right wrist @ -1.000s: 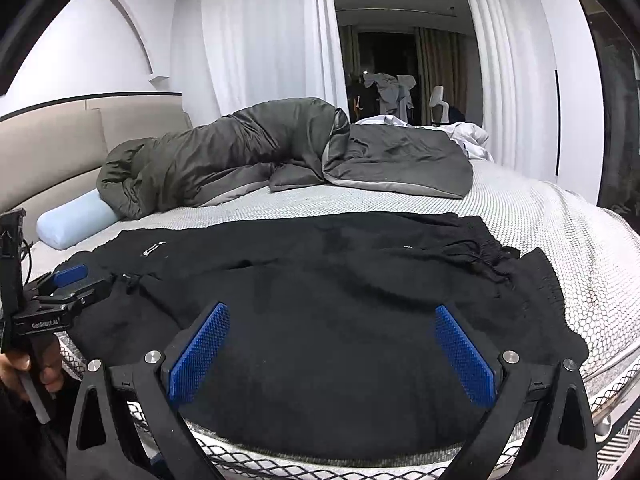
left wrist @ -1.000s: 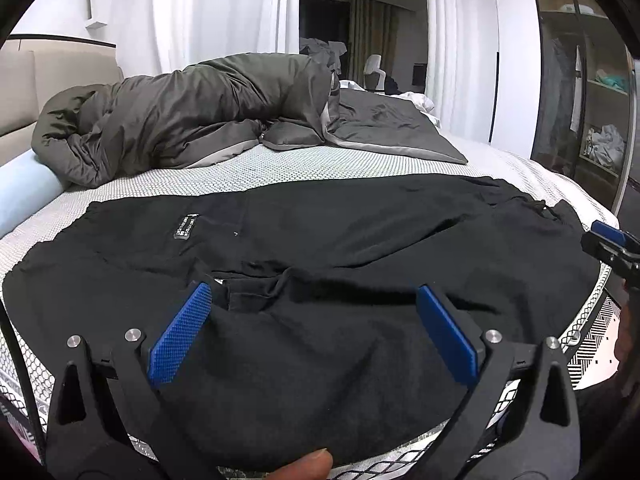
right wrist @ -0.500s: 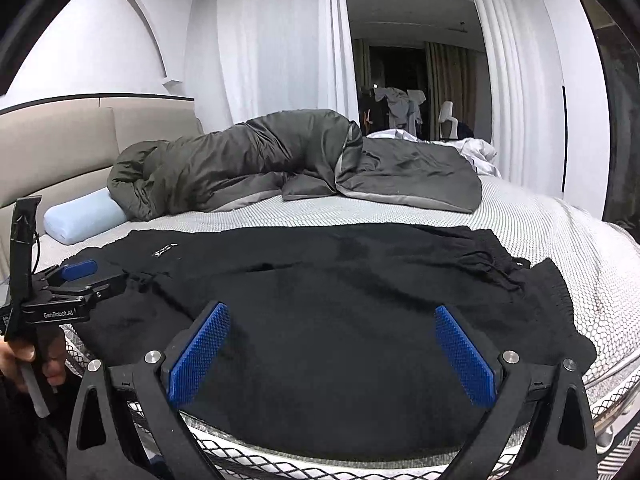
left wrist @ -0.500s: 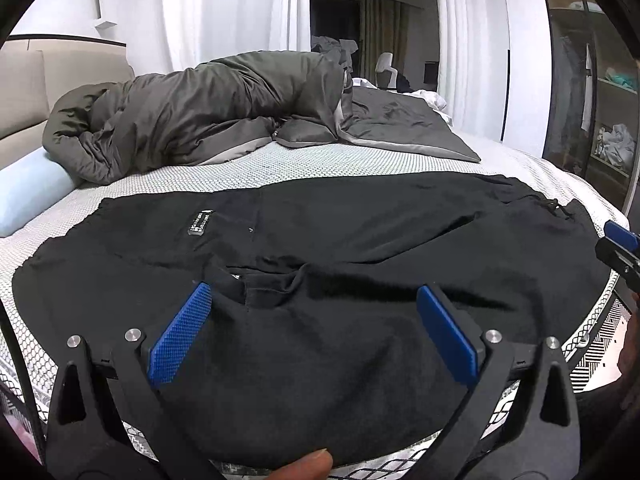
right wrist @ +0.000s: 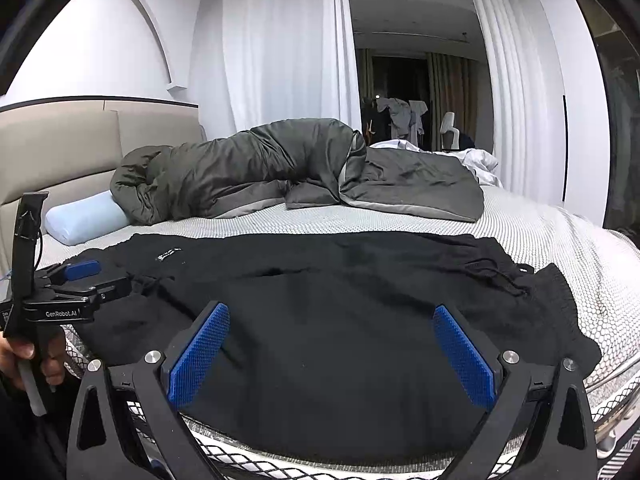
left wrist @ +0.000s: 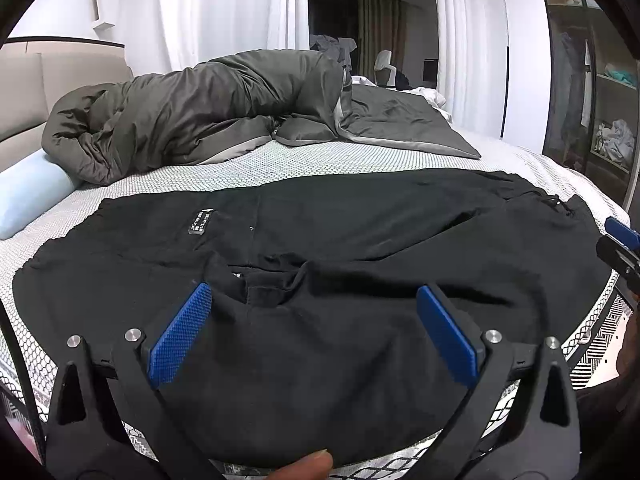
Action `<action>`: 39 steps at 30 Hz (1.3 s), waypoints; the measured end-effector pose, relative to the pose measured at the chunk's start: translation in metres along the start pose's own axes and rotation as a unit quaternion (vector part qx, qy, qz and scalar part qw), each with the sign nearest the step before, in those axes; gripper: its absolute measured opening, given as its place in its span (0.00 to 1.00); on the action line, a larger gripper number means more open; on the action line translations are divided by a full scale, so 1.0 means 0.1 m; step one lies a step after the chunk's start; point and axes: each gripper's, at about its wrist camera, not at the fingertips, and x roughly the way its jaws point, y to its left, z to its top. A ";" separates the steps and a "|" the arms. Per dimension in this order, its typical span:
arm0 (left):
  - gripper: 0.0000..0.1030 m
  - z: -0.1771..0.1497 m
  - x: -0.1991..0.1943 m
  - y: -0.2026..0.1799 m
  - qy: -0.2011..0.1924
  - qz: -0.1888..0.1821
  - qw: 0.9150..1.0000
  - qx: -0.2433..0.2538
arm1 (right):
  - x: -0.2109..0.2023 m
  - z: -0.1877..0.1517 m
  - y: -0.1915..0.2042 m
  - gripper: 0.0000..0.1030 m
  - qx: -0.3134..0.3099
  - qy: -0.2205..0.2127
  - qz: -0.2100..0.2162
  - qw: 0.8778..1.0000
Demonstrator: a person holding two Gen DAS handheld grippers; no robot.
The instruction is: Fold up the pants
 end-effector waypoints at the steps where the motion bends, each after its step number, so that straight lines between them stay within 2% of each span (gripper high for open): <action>1: 0.99 0.00 0.00 0.00 -0.001 0.000 1.000 0.000 | 0.01 0.00 0.00 1.00 0.000 0.001 -0.001 1.000; 39: 0.99 -0.02 0.07 0.01 0.002 0.008 1.000 -0.005 | 0.09 -0.09 0.01 1.00 -0.009 0.013 -0.008 1.000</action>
